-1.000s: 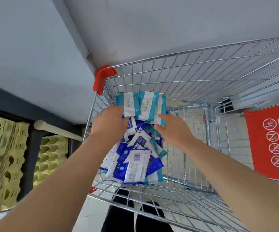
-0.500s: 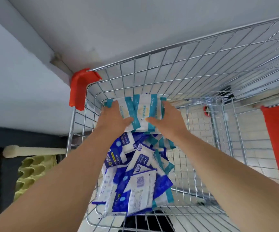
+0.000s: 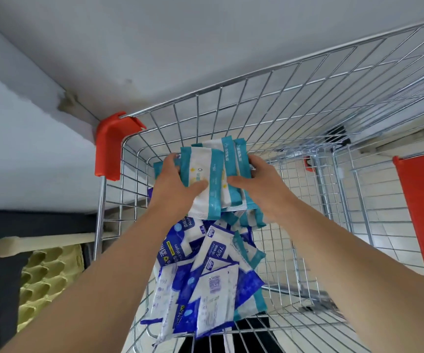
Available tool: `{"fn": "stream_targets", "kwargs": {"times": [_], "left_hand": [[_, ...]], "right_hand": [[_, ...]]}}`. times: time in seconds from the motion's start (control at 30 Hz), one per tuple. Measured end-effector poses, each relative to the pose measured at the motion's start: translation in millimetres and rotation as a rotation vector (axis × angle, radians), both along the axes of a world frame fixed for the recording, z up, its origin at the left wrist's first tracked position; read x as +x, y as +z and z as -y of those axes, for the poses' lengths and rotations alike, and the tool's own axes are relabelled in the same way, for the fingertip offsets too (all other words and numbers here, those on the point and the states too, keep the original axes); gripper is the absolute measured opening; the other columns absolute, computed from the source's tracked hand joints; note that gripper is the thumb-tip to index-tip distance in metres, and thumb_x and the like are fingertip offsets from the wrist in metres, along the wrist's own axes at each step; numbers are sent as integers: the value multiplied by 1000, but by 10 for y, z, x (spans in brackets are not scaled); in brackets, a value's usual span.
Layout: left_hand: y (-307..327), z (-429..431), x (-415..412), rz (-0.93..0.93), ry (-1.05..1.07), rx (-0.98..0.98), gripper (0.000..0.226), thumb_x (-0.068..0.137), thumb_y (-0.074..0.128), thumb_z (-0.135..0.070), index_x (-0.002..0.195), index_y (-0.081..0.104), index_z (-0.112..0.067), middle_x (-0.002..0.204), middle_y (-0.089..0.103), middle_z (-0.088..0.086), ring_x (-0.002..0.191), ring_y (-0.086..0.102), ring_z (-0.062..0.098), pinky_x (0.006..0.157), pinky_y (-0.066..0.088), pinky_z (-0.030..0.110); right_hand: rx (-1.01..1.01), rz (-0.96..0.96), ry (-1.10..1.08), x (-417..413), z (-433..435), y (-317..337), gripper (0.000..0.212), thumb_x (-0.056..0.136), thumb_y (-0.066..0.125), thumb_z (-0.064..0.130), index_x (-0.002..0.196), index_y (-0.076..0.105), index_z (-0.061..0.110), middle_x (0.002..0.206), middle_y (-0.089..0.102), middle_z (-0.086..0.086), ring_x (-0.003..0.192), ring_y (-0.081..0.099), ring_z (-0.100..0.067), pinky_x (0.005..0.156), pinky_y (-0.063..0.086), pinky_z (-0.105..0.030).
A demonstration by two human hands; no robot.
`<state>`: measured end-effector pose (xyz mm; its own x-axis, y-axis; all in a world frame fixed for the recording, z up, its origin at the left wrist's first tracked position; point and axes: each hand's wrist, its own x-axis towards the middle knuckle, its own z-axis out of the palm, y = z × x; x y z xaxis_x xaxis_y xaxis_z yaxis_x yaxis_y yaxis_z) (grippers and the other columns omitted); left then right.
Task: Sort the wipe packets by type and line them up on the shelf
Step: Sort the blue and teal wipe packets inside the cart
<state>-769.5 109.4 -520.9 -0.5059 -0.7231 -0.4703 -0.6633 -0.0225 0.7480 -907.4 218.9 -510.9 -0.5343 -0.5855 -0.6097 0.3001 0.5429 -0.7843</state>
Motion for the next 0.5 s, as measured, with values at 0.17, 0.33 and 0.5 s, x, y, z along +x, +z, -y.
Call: {"fn": "stream_targets", "kwargs": {"times": [0.17,0.33,0.5], "left_hand": [[36,-99,-199,-67,69,173,63,81,76,-28,131,40,-20,111,61,-6,92,61,8,80,53,29],[28,-407,-509,-133,19,226,53,86,70,-18,130,39,-25,102,62,-12,87,61,0,71,49,15],[-51,-818,-1089,-124,-43,229,50,93,59,-13,137,38,-21,114,62,-5,97,60,11,81,47,22]], "right_hand": [[-48,100,-11,-139,-200,54,34,85,64,1,110,63,24,107,71,-1,99,68,-21,89,54,-45],[3,163,-1,-369,-532,76,35,82,73,18,115,62,21,105,72,-2,94,70,-19,82,57,-40],[101,15,-53,-843,-932,-24,45,73,79,8,113,62,18,101,72,1,90,70,-14,71,54,-25]]}}
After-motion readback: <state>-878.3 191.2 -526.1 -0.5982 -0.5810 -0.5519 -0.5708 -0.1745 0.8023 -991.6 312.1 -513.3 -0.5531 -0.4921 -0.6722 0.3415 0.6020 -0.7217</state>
